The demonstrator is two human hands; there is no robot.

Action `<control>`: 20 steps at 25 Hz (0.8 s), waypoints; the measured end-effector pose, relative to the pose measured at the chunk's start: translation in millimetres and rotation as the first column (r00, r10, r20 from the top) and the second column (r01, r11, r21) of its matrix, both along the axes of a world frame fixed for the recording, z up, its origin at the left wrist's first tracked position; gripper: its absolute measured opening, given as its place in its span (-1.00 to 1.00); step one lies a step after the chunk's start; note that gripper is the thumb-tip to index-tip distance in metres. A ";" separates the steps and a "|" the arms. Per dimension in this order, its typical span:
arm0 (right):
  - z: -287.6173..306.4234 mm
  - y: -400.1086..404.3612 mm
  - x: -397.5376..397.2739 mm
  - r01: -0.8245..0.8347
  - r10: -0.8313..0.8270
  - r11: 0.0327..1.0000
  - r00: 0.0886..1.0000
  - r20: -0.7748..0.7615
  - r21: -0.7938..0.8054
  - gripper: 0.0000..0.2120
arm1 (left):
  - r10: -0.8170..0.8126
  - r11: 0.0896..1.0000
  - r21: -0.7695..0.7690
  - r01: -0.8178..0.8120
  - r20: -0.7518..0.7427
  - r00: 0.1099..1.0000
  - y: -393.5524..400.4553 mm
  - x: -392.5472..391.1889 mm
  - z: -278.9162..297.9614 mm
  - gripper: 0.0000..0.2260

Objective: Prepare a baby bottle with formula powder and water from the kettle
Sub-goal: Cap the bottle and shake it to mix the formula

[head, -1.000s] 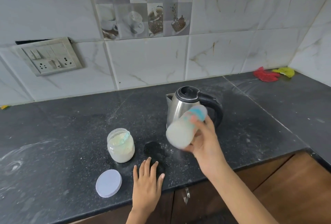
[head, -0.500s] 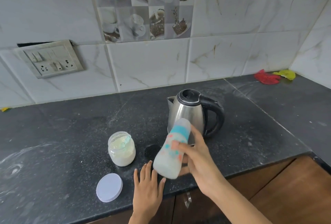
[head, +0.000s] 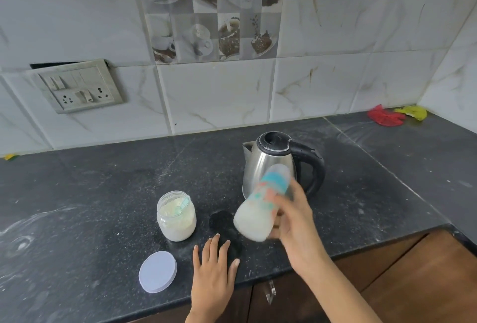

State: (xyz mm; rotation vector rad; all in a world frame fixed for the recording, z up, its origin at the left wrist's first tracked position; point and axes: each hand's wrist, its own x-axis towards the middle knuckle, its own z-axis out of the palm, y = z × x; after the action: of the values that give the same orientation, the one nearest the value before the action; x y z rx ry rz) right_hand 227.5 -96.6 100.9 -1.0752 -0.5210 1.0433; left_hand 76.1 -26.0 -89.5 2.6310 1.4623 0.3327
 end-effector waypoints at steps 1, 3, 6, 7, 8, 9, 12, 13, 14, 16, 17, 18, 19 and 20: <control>5.2 3.4 7.3 0.097 -0.094 0.995 0.991 -0.096 0.027 -0.40 | 0.012 1.000 -0.001 -0.012 0.019 1.000 -0.8 1.8 3.4 -0.51; 3.9 4.6 8.8 0.096 -0.095 0.995 0.992 -0.082 0.006 -0.36 | 0.000 1.000 0.002 0.000 0.028 1.000 -0.7 1.3 1.1 -0.52; -2.0 -8.9 -14.2 -0.205 0.221 0.970 0.967 0.126 -0.129 -0.24 | -0.053 0.998 0.036 0.054 -0.010 0.999 1.1 -3.4 -10.3 -0.51; -1.9 -9.3 -12.3 -0.208 0.225 0.970 0.963 0.145 -0.128 -0.24 | -0.047 0.998 0.036 0.047 -0.007 0.999 1.4 -3.4 -10.1 -0.50; -3.1 -4.2 -2.5 -0.129 0.139 0.987 0.983 0.116 -0.091 -0.26 | -0.015 1.000 0.023 0.014 0.016 1.000 0.6 -2.1 -5.7 -0.50; -1.3 1.5 7.6 -0.009 0.010 0.999 1.000 0.020 -0.050 -0.32 | 0.011 1.000 0.005 -0.011 0.033 0.999 -0.1 0.4 -1.4 -0.50; 0.8 6.7 7.6 0.068 -0.072 0.996 0.993 -0.093 -0.051 -0.40 | 0.001 1.000 -0.031 0.000 0.019 1.000 0.2 1.1 0.4 -0.49; -4.7 2.9 -2.5 -0.045 0.045 0.994 0.999 -0.006 -0.097 -0.34 | -0.021 0.999 -0.033 0.021 -0.002 1.000 1.2 -1.0 -3.1 -0.47; -5.5 -3.4 -13.6 -0.156 0.166 0.978 0.984 0.065 -0.142 -0.29 | -0.052 0.998 -0.021 0.051 -0.025 0.998 2.4 -2.4 -7.3 -0.44; -3.1 -6.7 -14.9 -0.194 0.210 0.972 0.970 0.118 -0.134 -0.27 | -0.045 0.999 -0.027 0.044 -0.060 0.997 2.6 -2.8 -7.0 -0.42; -4.0 -0.7 -3.1 -0.093 0.101 0.992 0.991 0.086 -0.087 -0.29 | -0.015 0.999 -0.046 0.013 -0.040 0.999 1.0 -1.6 -1.8 -0.47; 0.4 4.4 7.5 0.030 -0.030 0.999 1.000 0.005 -0.046 -0.32 | 0.007 0.999 -0.051 -0.007 -0.006 1.000 -0.4 0.8 2.6 -0.54; 5.0 7.6 12.9 0.113 -0.115 0.993 0.991 -0.072 -0.024 -0.33 | 0.007 0.999 -0.045 -0.006 0.020 1.000 -1.4 2.4 4.7 -0.58; 4.0 8.3 14.1 0.133 -0.135 0.990 0.988 -0.069 -0.037 -0.33 | -0.005 0.999 -0.036 0.006 0.027 1.000 -1.2 2.1 4.4 -0.58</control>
State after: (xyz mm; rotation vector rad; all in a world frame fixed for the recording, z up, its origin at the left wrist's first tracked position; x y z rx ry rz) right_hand 241.6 -88.3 104.9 -1.0829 -0.3706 0.9709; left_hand 78.3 -27.2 -85.1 2.5917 1.4393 0.3371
